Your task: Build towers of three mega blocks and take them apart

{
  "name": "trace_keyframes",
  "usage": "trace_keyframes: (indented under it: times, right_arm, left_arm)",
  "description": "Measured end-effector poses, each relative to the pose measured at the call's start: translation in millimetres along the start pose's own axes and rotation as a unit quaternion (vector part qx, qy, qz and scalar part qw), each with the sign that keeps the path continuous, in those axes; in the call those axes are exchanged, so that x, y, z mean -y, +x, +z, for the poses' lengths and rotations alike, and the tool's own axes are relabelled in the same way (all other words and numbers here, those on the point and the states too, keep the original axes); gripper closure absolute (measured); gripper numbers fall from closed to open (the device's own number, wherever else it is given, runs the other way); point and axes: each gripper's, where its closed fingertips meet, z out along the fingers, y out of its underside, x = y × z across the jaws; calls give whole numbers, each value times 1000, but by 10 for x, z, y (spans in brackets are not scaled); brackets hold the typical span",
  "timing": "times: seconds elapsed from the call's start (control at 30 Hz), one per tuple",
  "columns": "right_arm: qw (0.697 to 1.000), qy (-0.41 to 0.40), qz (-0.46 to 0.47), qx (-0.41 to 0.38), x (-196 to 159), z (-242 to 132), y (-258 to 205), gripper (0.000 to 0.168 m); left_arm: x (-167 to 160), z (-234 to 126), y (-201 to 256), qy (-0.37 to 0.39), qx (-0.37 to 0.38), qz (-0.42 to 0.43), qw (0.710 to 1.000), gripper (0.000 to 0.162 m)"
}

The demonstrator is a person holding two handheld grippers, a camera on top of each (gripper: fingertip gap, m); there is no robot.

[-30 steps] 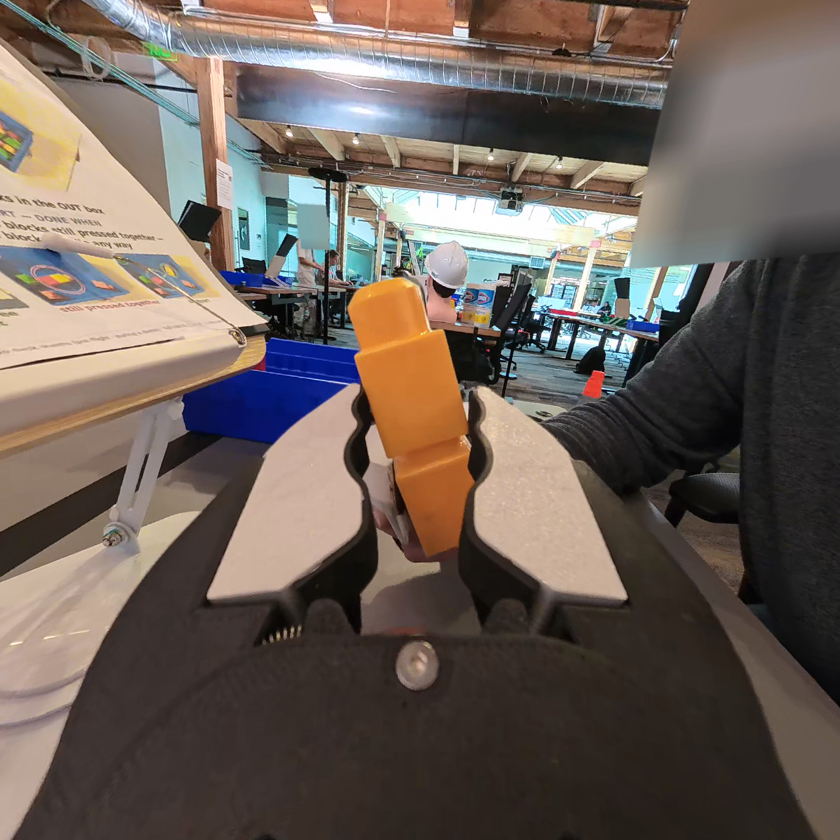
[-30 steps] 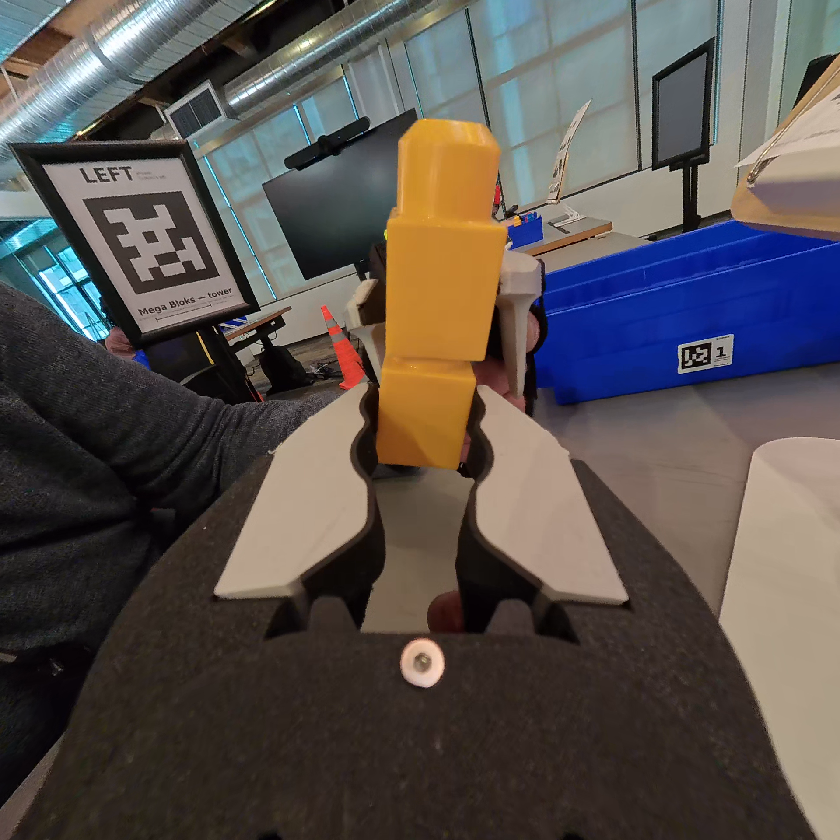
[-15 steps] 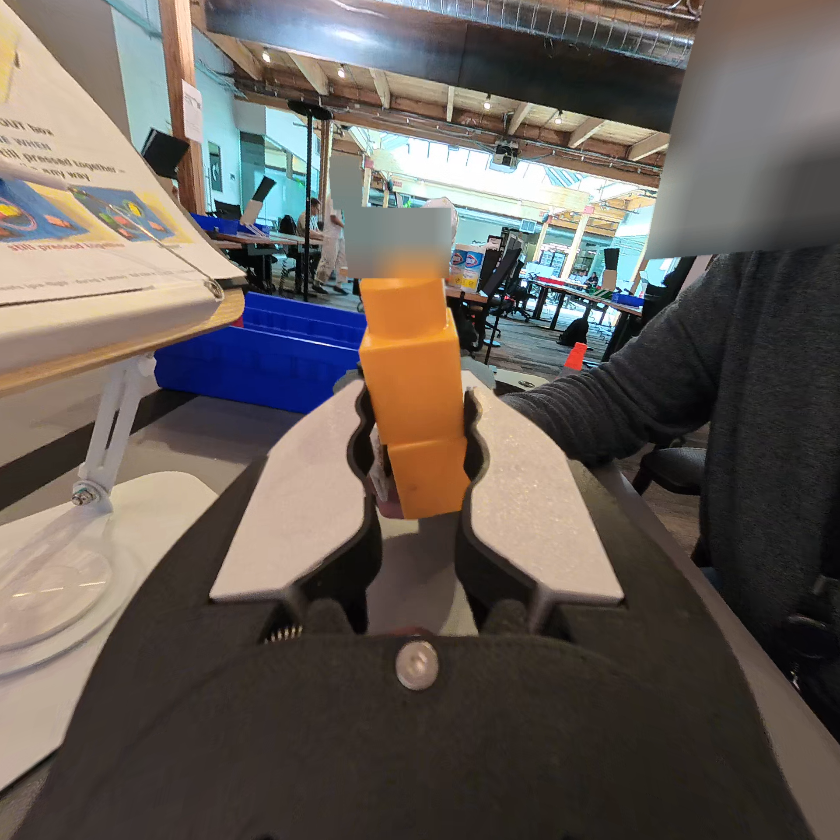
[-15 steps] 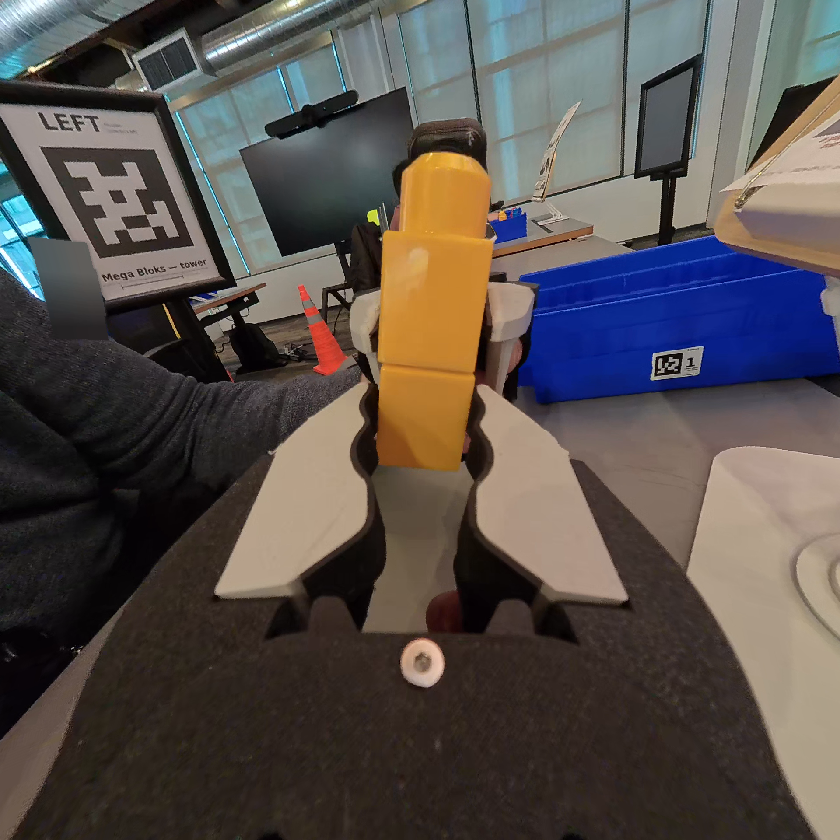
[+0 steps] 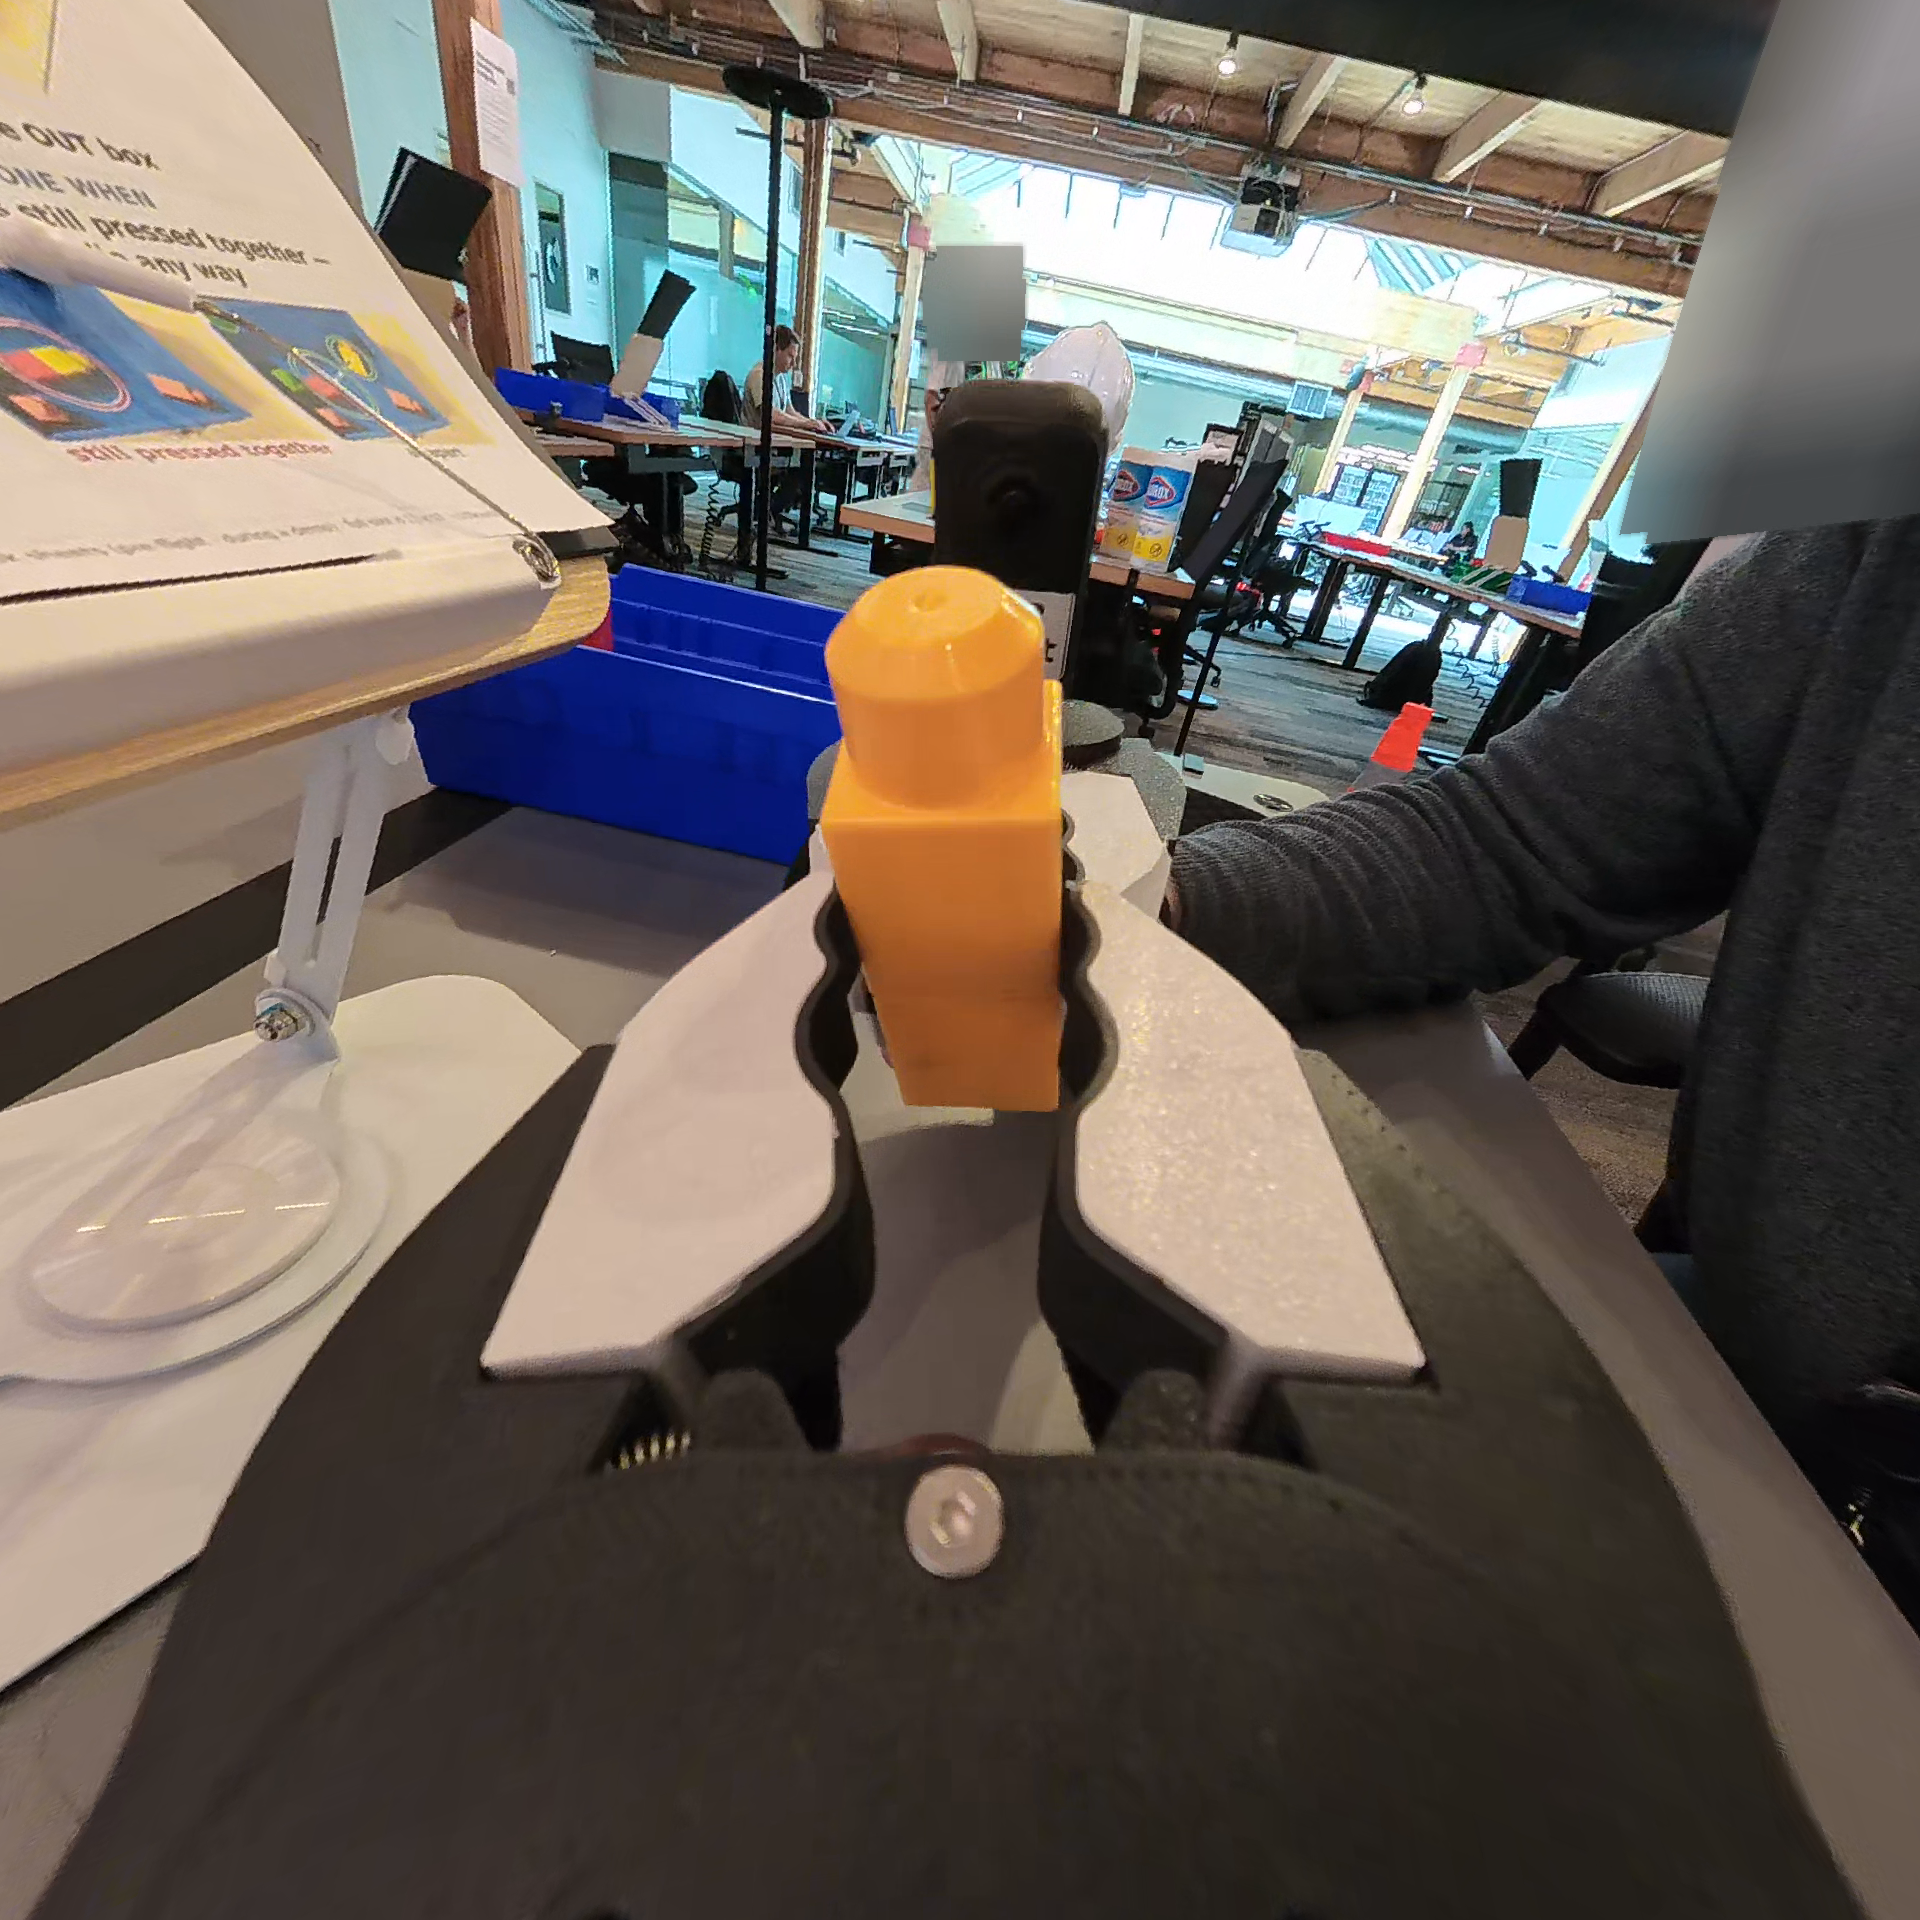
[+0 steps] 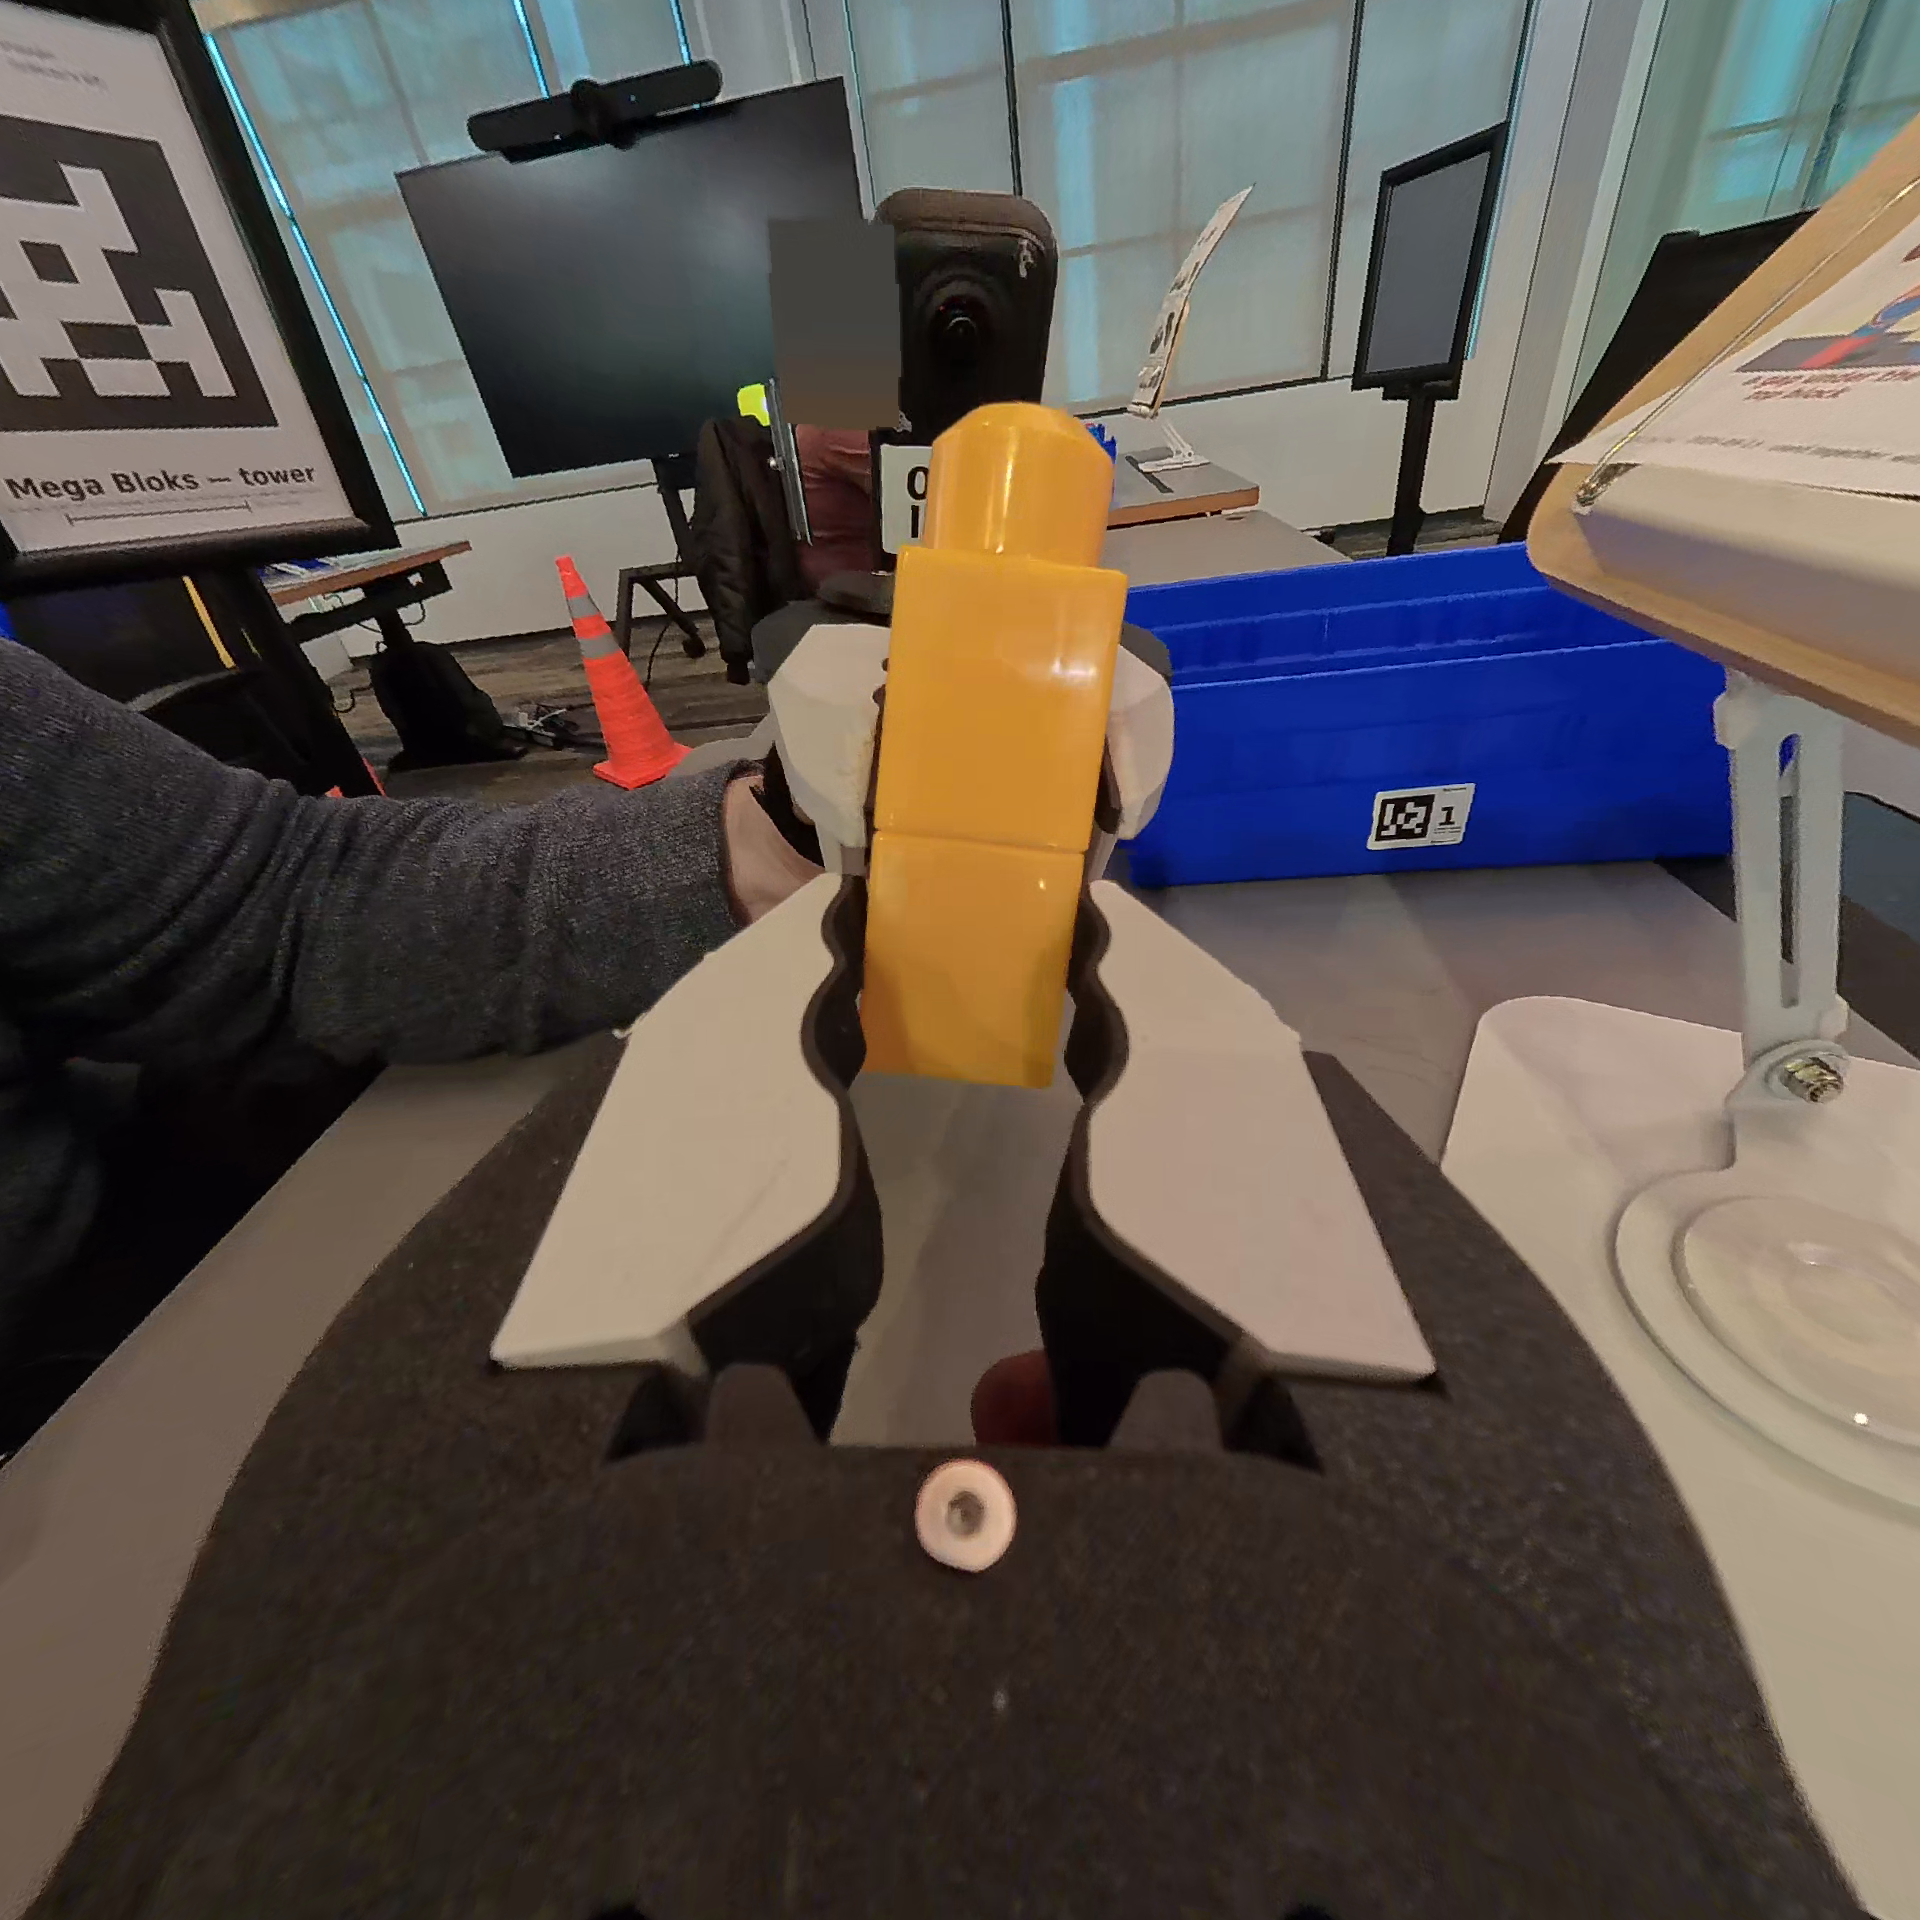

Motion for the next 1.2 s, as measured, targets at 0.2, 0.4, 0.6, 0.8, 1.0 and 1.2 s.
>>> trace_keyframes:
  times: [0.2,0.4,0.6,0.8,1.0,1.2]
  right_arm:
    - [1000,-1,0,1,-22,-4,16,132]
    - [1000,-8,3,11,-68,-1,6,132]
    - [1000,-19,4,18,-128,2,5,132]
    - [1000,-17,8,25,-123,-1,-12,132]
    - [1000,-16,-3,18,-105,-4,-11,132]
    - [999,-38,-26,2,-109,-50,45,123]
  left_arm:
    - [-15,9,-17,-2,-3,3,1000,125]
    - [28,-18,-40,7,4,0,1000,113]
    - [48,-47,-22,7,5,3,1000,126]
    - [37,-46,1,-1,3,9,1000,126]
    - [45,-52,9,0,4,12,1000,126]
    - [-45,1,6,-40,22,28,999,126]
